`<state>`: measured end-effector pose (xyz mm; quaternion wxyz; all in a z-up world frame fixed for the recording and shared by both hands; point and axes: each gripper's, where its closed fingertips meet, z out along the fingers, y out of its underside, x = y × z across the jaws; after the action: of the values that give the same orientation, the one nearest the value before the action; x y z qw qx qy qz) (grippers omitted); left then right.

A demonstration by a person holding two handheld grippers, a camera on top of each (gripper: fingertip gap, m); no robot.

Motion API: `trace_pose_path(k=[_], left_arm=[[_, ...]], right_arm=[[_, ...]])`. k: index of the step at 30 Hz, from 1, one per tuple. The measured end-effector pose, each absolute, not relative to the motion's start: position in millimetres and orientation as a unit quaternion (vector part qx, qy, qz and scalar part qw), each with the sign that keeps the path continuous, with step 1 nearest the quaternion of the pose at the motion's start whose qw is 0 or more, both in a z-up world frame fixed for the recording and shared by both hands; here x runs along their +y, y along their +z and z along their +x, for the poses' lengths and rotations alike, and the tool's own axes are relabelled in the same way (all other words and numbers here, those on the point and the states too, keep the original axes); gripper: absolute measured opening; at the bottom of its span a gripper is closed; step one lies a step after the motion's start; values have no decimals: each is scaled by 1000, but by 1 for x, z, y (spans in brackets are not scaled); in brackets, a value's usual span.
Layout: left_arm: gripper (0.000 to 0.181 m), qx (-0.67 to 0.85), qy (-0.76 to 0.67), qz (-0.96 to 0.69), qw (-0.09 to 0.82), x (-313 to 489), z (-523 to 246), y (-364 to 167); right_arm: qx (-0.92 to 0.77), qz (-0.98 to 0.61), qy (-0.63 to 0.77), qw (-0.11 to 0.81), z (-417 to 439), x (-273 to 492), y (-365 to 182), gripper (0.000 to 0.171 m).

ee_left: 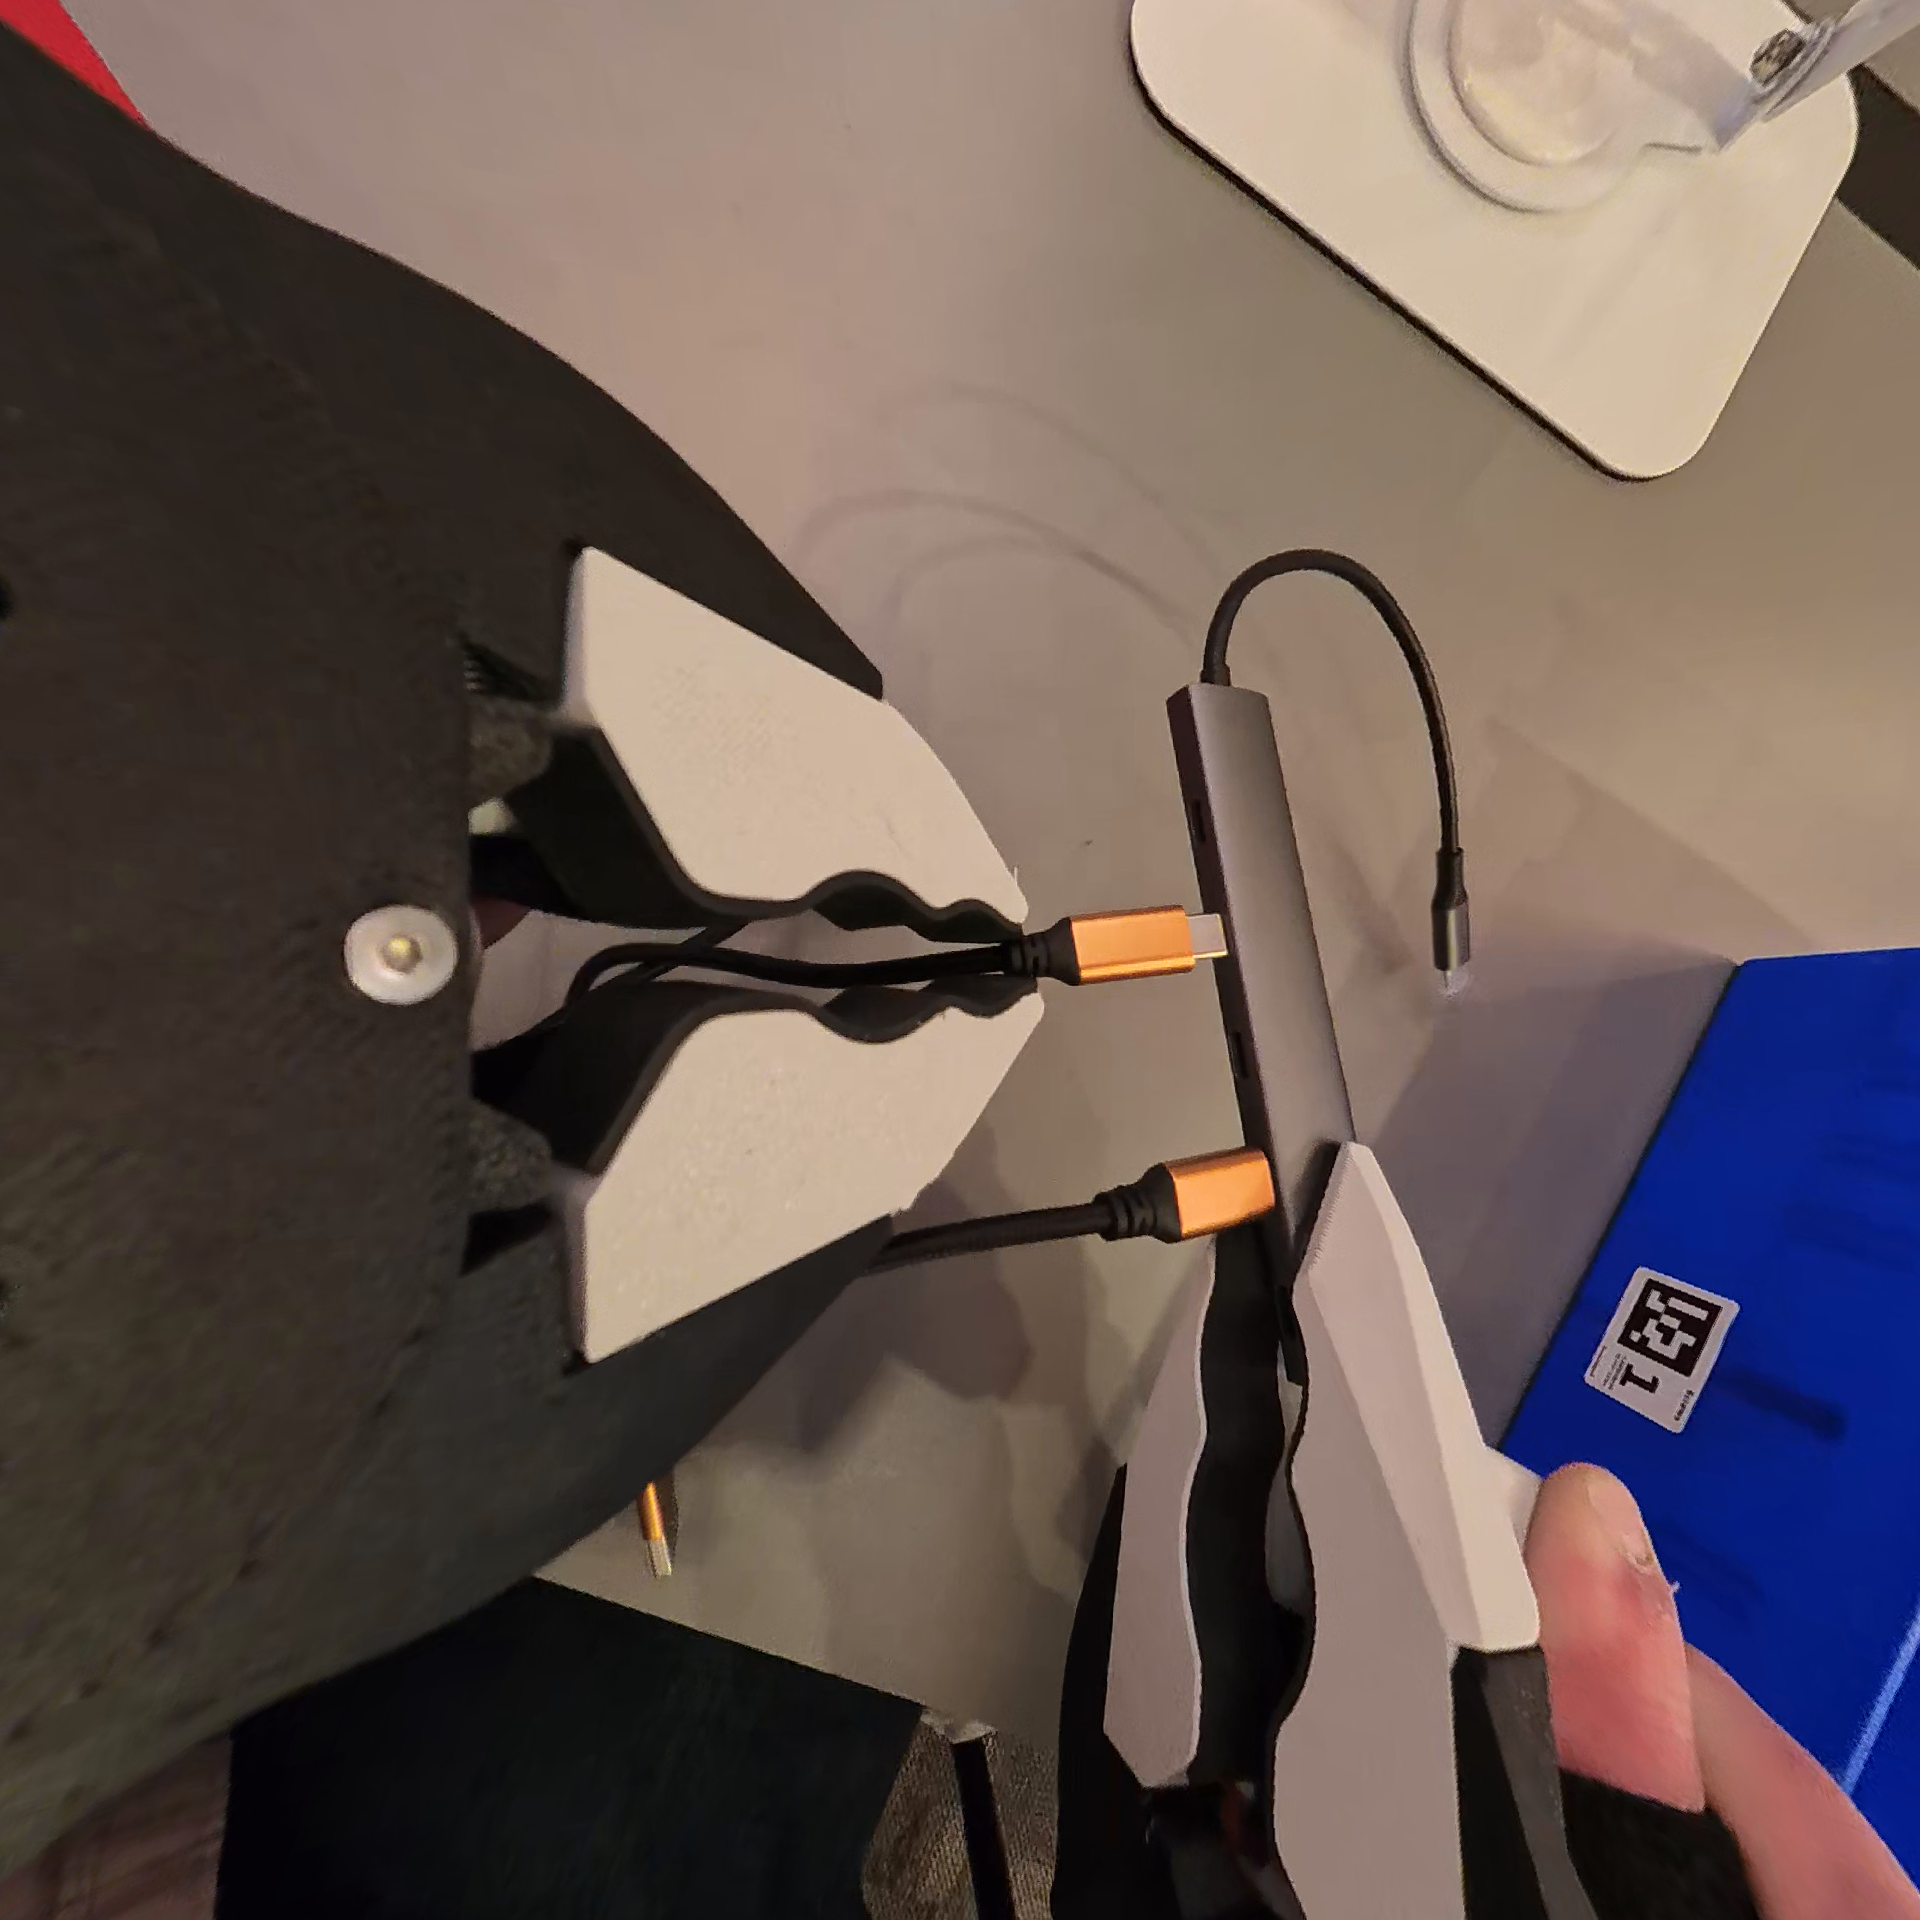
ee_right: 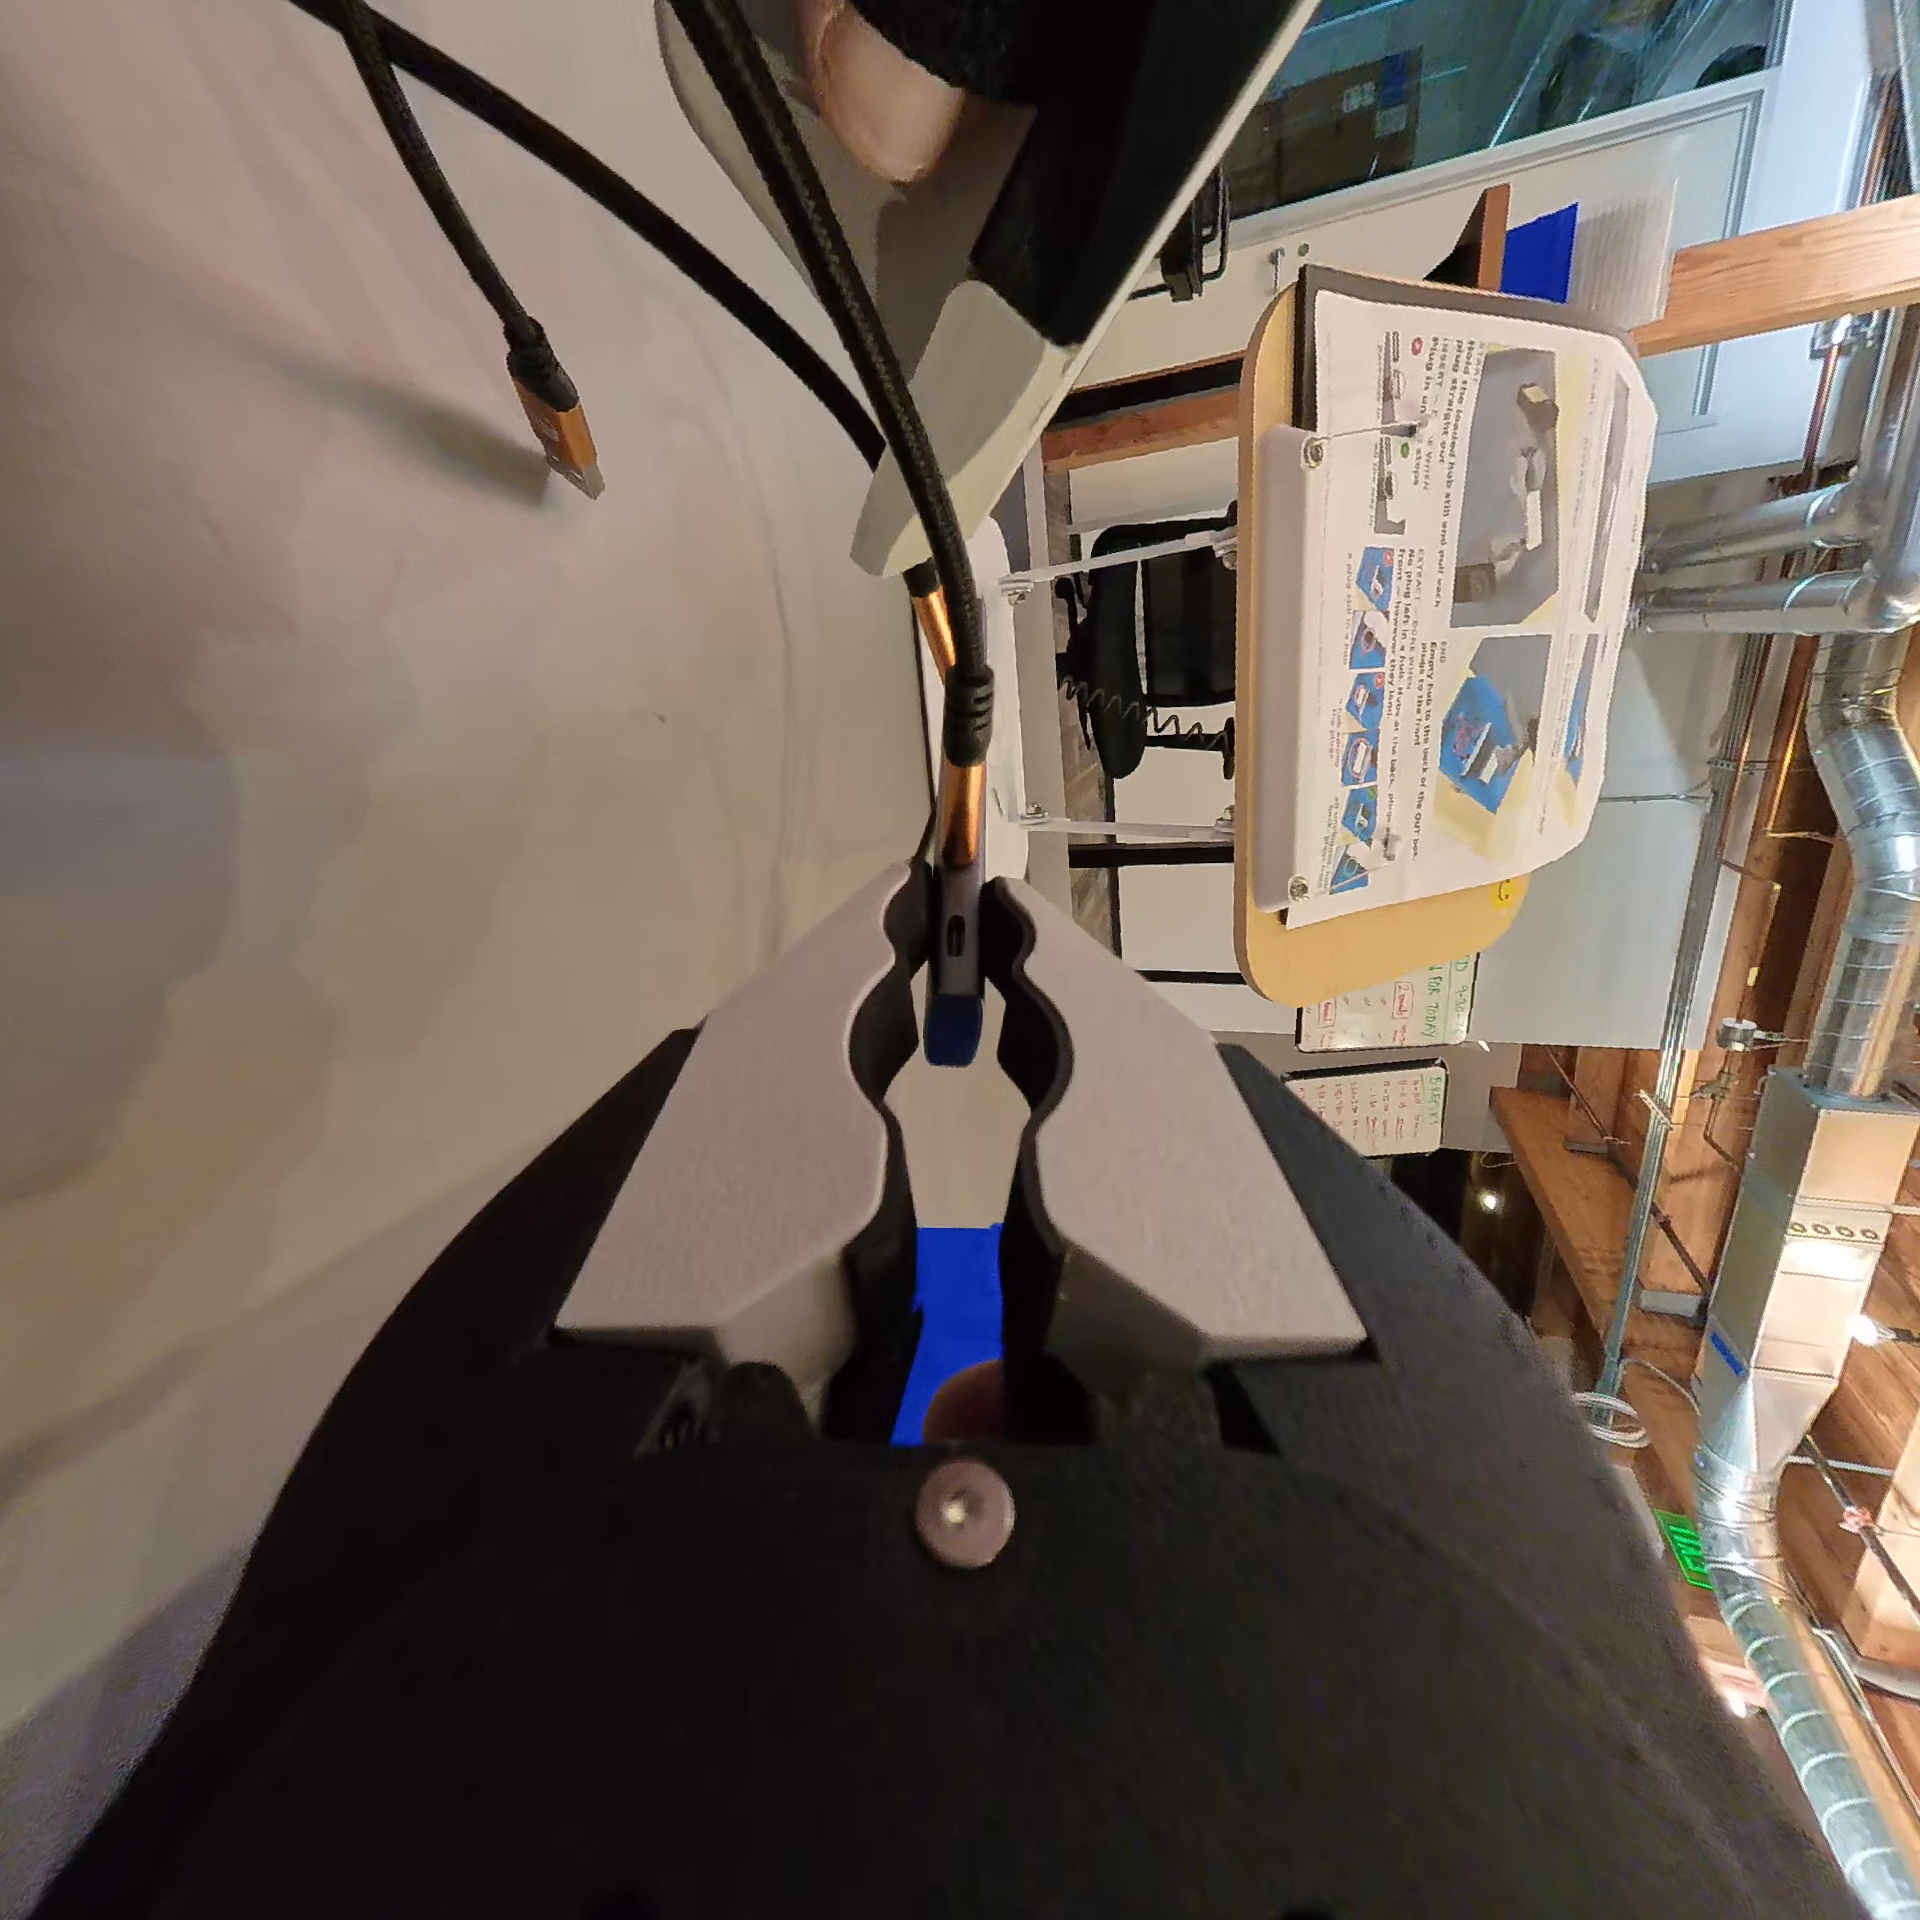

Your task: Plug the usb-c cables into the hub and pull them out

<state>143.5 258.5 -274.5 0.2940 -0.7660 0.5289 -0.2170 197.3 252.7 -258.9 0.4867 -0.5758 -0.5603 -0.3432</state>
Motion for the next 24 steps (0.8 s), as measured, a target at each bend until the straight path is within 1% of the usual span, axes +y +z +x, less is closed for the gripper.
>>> trace_pose_path(k=[7, 12, 24], left_arm=[[5, 547, -198, -767, 270, 258, 141, -278], [5, 561, -194, -760, 264, 259, 141, -277], [5, 571, -239, -717, 319, 260, 145, -259]], right_arm=[[-576, -565, -350, 475, 194, 253, -264, 7], [-580, -555, -345, 486, 190, 252, -262, 7], [-559, -556, -320, 525, 191, 250, -247, 7]])
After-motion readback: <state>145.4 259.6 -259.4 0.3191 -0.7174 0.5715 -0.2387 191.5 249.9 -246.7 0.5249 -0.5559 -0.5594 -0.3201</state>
